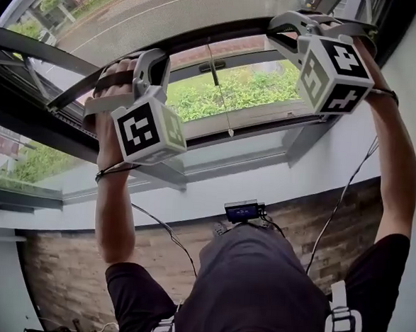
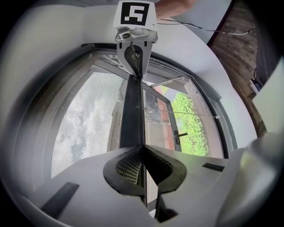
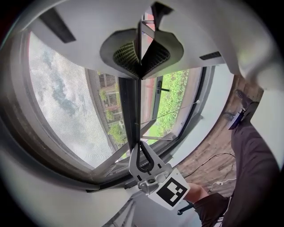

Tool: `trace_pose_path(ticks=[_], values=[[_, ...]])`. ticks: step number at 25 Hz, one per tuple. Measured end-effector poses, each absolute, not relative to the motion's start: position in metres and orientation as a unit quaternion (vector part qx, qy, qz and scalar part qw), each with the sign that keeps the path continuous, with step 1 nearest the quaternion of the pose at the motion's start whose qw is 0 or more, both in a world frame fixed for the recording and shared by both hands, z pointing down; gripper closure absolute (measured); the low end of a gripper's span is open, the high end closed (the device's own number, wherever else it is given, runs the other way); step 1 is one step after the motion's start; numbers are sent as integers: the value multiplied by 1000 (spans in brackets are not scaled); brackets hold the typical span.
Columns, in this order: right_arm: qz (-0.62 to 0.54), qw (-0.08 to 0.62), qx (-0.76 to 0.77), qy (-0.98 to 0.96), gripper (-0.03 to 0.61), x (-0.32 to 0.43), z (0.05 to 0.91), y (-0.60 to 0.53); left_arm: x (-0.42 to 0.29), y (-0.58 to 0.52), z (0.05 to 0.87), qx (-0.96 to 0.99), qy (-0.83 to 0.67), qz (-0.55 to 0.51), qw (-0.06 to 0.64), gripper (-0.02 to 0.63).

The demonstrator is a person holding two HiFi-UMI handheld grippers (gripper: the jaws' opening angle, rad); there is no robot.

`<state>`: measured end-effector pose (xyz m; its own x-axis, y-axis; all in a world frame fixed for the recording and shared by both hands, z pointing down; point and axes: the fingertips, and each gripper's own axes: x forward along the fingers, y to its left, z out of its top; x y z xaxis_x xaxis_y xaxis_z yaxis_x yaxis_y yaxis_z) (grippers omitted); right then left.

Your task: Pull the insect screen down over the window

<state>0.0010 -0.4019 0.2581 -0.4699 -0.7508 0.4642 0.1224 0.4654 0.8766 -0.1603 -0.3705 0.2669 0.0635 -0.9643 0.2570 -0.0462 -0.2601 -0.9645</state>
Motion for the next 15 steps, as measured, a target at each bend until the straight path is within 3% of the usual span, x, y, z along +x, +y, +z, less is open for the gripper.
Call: trace_pose_path(ticks=[15], values=[[-400, 509, 168, -743, 557, 1, 369, -403, -162, -369, 375, -648, 385, -553, 355, 594]])
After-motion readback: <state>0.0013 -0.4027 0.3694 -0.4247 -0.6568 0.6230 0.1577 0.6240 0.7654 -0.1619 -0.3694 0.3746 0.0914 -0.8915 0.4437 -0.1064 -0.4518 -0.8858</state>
